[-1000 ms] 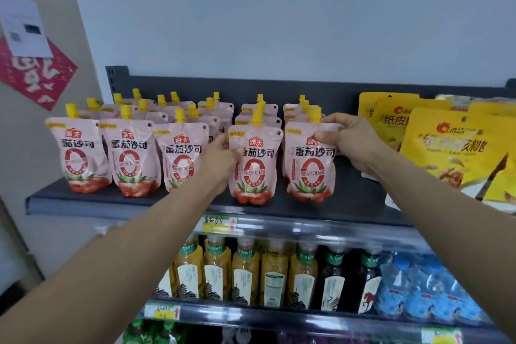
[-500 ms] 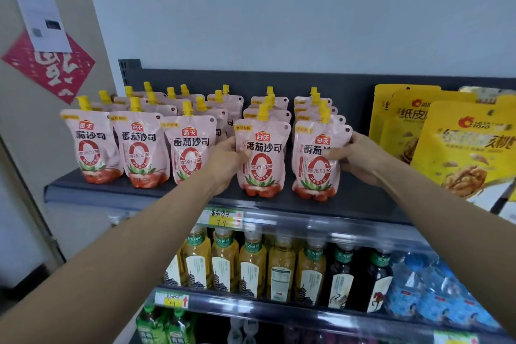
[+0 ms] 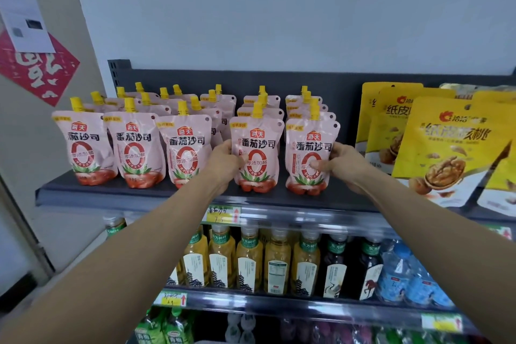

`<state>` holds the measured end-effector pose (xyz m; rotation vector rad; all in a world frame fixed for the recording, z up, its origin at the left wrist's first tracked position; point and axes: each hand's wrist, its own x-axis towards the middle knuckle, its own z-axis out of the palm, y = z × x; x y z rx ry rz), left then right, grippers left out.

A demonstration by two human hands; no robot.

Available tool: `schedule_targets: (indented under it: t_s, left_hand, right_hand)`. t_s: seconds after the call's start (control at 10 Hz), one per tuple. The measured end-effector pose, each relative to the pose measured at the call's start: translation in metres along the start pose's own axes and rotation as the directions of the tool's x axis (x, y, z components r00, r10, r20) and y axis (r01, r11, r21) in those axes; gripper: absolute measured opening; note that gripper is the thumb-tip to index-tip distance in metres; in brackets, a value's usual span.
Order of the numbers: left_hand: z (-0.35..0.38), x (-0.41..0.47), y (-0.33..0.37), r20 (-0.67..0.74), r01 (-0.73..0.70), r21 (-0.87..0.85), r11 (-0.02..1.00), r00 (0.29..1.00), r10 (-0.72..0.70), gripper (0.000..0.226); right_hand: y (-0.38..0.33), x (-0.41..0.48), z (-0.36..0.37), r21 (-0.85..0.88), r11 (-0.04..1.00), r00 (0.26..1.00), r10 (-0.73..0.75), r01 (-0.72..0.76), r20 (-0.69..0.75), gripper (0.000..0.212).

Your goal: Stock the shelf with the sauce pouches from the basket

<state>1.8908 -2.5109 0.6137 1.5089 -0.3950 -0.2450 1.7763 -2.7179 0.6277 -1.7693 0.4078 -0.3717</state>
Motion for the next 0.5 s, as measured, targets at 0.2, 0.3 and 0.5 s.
schedule_targets:
  t_s: [0.2, 0.3, 0.5]
  left_hand:
    - [0.000, -0.005, 0.003, -0.029, -0.005, 0.069, 0.998, 1.000, 0.007, 0.025]
    - [-0.005, -0.009, 0.010, -0.063, -0.024, 0.253, 0.967, 0.997, 0.041, 0.031]
    - [-0.019, -0.029, 0.024, -0.060, -0.201, 0.549, 0.811, 0.958, 0.279, 0.036]
  right_hand:
    - [0.004, -0.007, 0.003, -0.019, 1.000, 1.000, -0.014, 0.014, -0.026, 0.041]
    - [0.000, -0.013, 0.001, -0.018, 0.998, 0.995, -0.062, 0.061, -0.083, 0.039]
    - [-0.015, -0.037, 0.000, -0.293, 0.942, 0.883, -0.274, 0.166, -0.381, 0.055]
